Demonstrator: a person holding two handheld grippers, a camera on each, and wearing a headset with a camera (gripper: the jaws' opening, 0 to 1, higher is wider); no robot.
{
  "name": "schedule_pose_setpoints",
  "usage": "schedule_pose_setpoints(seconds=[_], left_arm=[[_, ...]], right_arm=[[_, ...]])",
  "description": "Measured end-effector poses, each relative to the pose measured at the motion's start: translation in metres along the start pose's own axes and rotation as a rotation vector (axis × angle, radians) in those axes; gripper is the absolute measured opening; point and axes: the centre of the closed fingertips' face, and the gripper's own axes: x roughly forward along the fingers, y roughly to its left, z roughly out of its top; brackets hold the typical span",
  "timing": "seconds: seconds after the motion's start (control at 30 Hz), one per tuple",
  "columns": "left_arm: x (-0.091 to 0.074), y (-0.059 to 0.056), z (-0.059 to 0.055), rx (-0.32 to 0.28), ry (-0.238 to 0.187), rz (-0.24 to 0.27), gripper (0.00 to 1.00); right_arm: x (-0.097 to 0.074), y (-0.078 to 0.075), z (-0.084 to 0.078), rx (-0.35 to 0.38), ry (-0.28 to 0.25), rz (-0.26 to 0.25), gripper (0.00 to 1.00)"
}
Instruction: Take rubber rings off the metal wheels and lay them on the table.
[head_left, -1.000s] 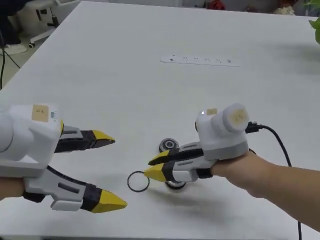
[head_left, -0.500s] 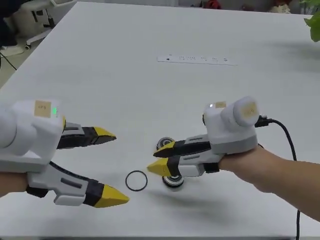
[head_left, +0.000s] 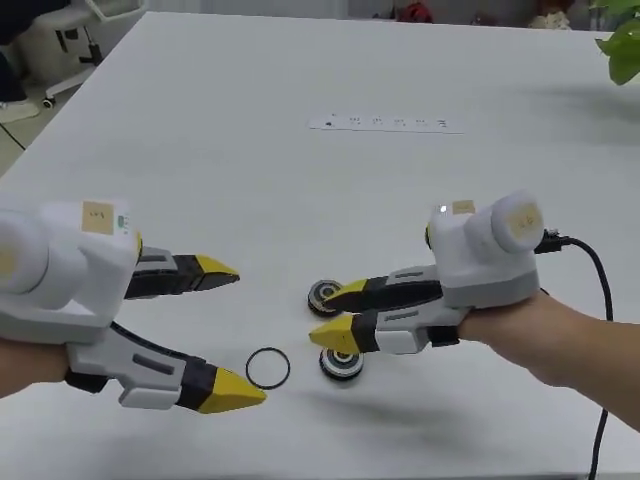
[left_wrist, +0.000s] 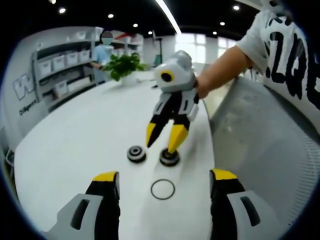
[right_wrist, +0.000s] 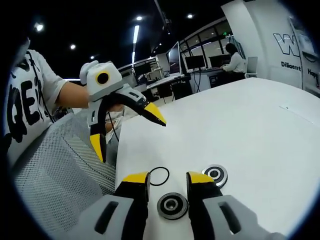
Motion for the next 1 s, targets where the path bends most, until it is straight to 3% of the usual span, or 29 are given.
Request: schedule_pose_setpoints(seconds=[1.0], left_arm=[[0.025, 0.002, 0.007, -0.009, -0.001, -0.031, 0.64]], right_arm=[[-0.021, -0.004, -0.030, 0.013, 0.041, -0.023, 0.30]])
